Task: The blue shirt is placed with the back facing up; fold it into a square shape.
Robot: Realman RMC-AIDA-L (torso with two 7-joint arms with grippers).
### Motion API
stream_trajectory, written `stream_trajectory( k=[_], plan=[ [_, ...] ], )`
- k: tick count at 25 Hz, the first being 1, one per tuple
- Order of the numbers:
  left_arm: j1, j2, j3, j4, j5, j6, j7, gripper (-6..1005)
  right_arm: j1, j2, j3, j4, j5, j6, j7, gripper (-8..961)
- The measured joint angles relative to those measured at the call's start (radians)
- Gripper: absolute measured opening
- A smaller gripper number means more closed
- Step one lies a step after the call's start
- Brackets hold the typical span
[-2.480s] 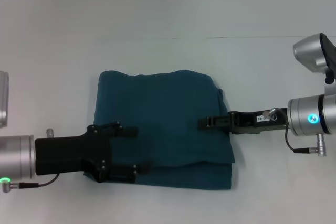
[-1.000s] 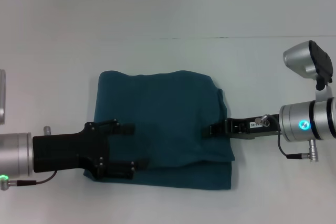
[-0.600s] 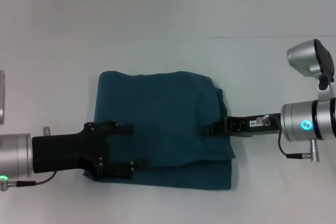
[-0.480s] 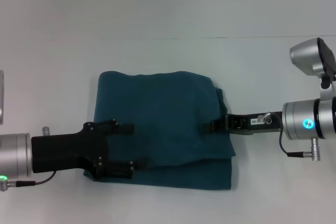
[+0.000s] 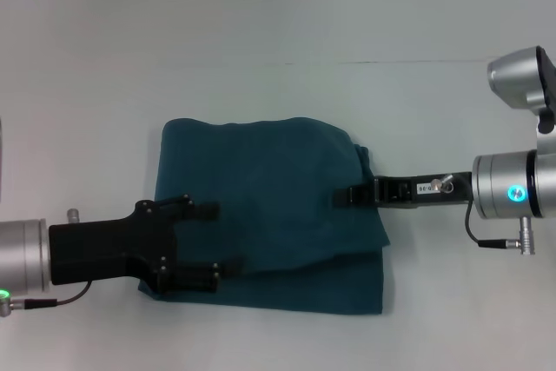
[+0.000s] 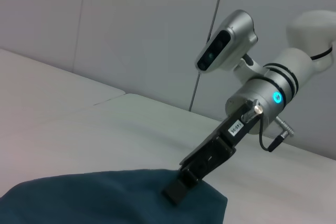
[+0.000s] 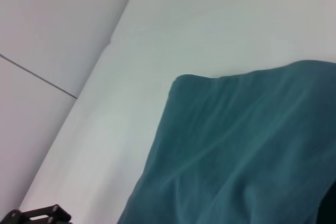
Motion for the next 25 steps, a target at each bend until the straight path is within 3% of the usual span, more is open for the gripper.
stream_trajectory(
  k=[25],
  plan=[
    [0.001,0.002,-0.023,0.002,0.000,0.001,-0.019,948,-0.013,0.008,0.000,-0.087,0.012,-0.130,-0.026,24]
  ],
)
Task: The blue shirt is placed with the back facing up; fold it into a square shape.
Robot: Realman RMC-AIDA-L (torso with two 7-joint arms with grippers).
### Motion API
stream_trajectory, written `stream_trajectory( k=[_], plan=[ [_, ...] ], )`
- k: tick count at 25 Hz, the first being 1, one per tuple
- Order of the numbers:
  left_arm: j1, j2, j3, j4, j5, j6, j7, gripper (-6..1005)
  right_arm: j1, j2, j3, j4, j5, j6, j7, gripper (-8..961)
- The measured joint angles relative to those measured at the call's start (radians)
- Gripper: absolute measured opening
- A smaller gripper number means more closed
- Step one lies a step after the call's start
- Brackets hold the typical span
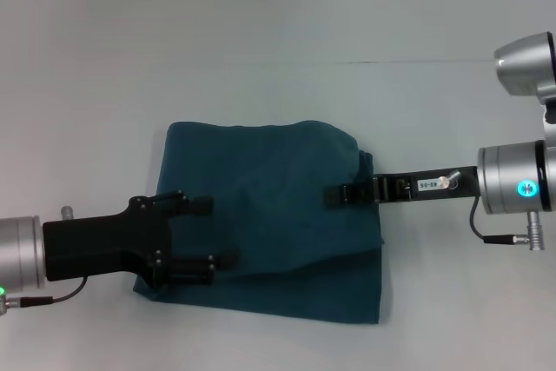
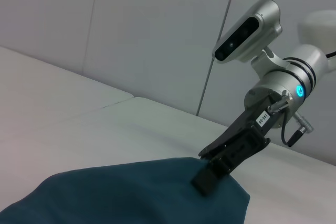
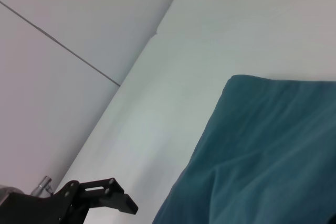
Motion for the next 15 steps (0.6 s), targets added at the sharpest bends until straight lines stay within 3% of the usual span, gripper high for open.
stream_trajectory(
  k=[15],
  plan=[
    [-0.009,0.001,0.000,-0.003,-0.006,-0.002,-0.005,948,-0.007,0.000,0.001,-0.097,0.011,-0.034,0.004,24]
  ],
)
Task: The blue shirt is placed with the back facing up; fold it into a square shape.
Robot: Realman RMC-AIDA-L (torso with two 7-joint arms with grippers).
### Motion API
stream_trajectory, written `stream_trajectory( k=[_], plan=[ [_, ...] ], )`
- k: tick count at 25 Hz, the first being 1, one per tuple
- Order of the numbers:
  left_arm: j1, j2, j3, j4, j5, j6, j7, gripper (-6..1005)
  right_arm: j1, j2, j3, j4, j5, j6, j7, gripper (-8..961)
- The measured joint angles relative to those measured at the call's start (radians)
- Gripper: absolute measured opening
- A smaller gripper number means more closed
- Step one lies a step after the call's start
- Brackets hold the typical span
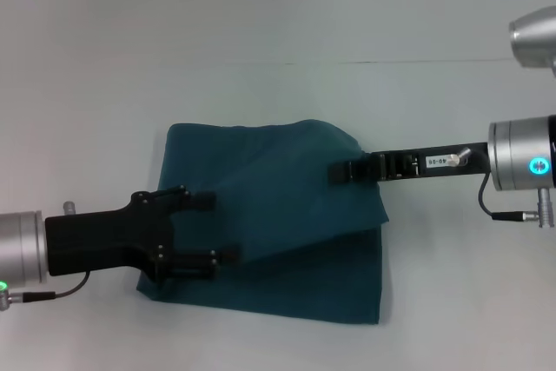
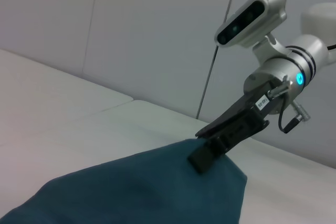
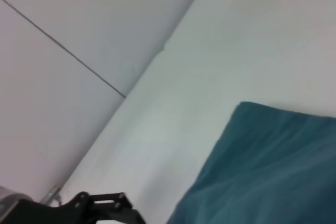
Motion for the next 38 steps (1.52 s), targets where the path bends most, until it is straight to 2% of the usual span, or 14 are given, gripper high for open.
stream_trajectory(
  k=[11,32,38],
  plan=[
    [0.000,0.000,0.000,0.003,-0.002,0.001,-0.025,949,-0.018,-0.007,0.001,-0.029,0.005,-0.050,0.006,24],
    [-0.004,-0.005,0.000,-0.003,-0.002,-0.009,-0.038,949,-0.112,-0.020,0.000,-0.002,-0.004,-0.071,0.003,25],
    [-0.012,-0.005,0.001,-0.007,0.001,-0.015,-0.038,949,-0.140,-0.034,0.002,0.038,-0.034,-0.065,0.005,25]
  ],
)
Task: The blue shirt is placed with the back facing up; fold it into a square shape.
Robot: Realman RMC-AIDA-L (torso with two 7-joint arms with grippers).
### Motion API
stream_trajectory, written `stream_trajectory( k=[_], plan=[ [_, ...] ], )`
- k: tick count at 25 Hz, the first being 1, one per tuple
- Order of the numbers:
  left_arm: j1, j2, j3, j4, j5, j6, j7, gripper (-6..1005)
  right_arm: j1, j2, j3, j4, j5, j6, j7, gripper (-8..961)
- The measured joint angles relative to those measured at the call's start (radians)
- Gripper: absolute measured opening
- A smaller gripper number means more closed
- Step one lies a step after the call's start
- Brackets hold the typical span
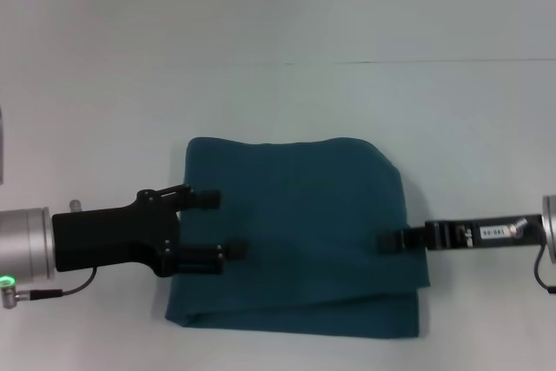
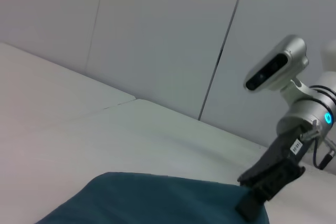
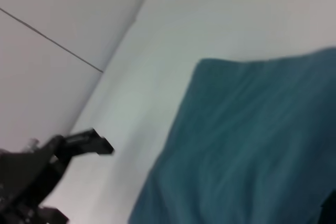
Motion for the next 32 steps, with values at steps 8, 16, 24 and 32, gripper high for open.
stream_trajectory(
  k=[8,16,24,32],
  plan=[
    [-0.004,-0.003,0.005,0.000,0.003,-0.008,0.000,949,-0.016,-0.010,0.001,0.028,-0.027,0.052,-0.007,25],
    [-0.004,-0.004,0.005,-0.011,0.004,-0.008,0.005,949,-0.032,-0.011,0.003,0.030,-0.027,0.062,-0.036,139],
    [-0.005,-0.004,0.006,-0.012,0.002,-0.020,0.007,949,-0.049,-0.025,0.065,0.023,-0.021,0.044,-0.061,454],
    [-0.013,-0.004,0.006,-0.013,0.000,-0.022,0.006,949,-0.070,-0.039,0.061,0.027,-0.033,0.012,-0.064,733]
  ],
)
